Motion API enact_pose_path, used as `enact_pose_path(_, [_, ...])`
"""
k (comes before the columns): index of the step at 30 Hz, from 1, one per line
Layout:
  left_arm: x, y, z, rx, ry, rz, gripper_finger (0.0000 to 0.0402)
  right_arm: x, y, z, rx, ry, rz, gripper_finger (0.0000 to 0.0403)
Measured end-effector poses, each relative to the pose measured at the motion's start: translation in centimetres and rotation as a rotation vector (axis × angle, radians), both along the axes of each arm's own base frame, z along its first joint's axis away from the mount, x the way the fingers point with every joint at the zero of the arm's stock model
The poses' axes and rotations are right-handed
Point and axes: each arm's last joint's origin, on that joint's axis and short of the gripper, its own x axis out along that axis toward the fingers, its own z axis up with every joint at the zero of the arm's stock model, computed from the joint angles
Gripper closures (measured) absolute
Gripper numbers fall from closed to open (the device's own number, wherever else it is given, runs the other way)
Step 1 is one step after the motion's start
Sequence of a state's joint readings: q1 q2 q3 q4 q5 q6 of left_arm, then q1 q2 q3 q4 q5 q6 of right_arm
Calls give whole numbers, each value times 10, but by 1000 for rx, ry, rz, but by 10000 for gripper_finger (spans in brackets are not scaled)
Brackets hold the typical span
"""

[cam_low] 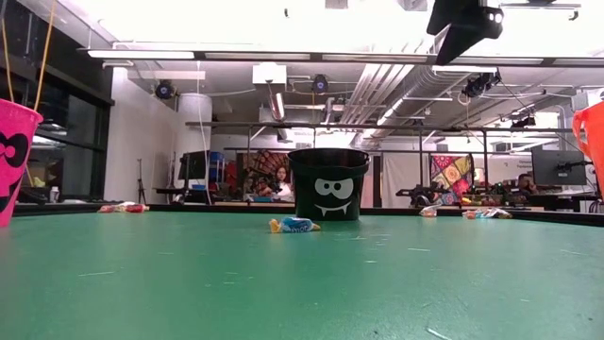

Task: Sort candy by brand, put in halloween buckets
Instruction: Put the transparent candy into the black bucket

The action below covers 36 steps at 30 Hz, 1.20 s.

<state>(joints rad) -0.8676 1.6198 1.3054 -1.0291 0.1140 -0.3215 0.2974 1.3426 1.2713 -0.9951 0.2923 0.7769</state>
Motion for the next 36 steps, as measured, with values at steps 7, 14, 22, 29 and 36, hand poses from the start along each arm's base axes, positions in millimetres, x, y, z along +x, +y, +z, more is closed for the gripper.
enact_pose_path(7, [-18, -10, -16, 64, -41, -32, 321, 0, -1, 0, -43, -3, 6, 112])
enact_pose_path(14, [-34, 3, -53, 156, 64, -43, 224, 0, -1, 0, -41, -2, 4, 112])
enact_pose_path(22, [-38, 10, -76, 159, 45, -140, 188, 0, -1, 0, -36, -5, -4, 112])
enact_pose_path(29, [-43, 18, -92, 196, 41, -140, 188, 0, -1, 0, -31, -11, -28, 112])
enact_pose_path(36, [-41, 16, -98, 157, -13, -219, 201, 0, -1, 0, -29, -11, -30, 112])
